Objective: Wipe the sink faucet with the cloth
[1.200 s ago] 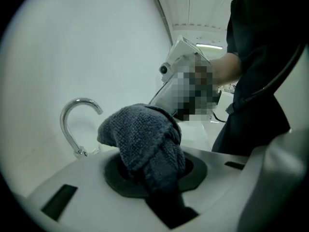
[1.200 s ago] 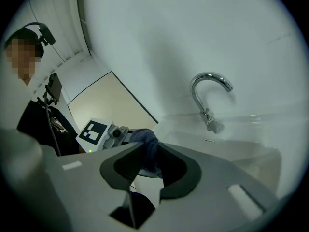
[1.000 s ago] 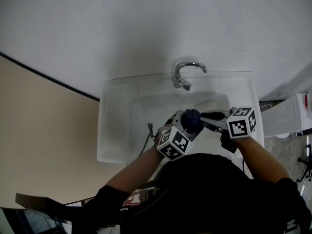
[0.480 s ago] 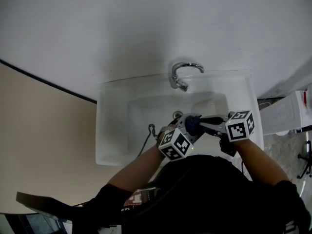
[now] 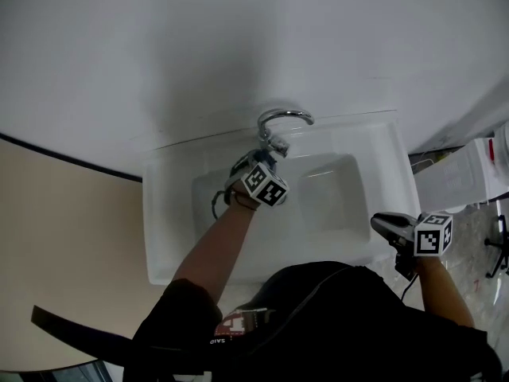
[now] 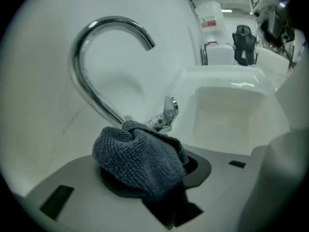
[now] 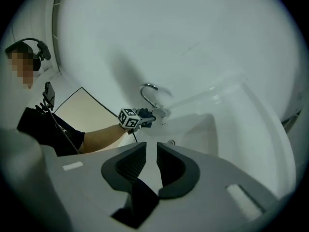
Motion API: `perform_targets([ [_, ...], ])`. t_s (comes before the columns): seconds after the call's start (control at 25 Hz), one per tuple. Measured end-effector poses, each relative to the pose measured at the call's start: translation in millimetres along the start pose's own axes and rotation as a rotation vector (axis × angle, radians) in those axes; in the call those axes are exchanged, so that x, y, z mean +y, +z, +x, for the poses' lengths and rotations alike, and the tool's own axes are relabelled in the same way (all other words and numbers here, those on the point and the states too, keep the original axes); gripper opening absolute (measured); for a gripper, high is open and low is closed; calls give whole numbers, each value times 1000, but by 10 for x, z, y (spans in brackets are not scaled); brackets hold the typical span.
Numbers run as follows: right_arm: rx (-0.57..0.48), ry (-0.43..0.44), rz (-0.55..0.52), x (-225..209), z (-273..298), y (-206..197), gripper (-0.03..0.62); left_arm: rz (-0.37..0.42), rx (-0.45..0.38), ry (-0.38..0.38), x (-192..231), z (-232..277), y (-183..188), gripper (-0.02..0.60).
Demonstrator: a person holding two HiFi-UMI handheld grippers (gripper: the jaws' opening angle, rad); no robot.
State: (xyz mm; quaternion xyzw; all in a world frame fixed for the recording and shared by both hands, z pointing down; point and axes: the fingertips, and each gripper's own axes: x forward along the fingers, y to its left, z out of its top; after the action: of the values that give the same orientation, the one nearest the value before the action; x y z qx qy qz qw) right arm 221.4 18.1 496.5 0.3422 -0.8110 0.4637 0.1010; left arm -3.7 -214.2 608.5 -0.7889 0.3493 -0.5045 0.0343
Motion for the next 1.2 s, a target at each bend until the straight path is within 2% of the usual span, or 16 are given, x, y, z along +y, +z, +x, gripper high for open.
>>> perform_targets([
  [0.2,39,4,69,-146,-123,-400,67,273,17,76,-183,186,436,164],
  [0.36,33,16,75,-210,-208,-426,67,451,101,72,-296,363,519,164],
  [0.64,33,44,88,-243,-248,-483,67,538,320,80,-319,577,578,176],
  [0.76,26,57,85,-180,-261,-489,67,473,341,67,-296,559,594,176],
  [0.88,17,64,92,-177,-315,-511,67,365,236,20,-338,438,589,164],
  [0.96,9,57,105,-225,-376,-531,67,214,152,-85,-451,261,504,146],
  [1.04,0,48,128,-267,-429,-543,67,8,103,-167,-452,64,268,144],
  [1.12,-2,40,143,-313,-452,-553,67,-144,111,-149,-200,-13,-92,144],
  [1.2,3,32,152,-331,-433,-565,67,-227,150,-115,137,73,-385,144],
])
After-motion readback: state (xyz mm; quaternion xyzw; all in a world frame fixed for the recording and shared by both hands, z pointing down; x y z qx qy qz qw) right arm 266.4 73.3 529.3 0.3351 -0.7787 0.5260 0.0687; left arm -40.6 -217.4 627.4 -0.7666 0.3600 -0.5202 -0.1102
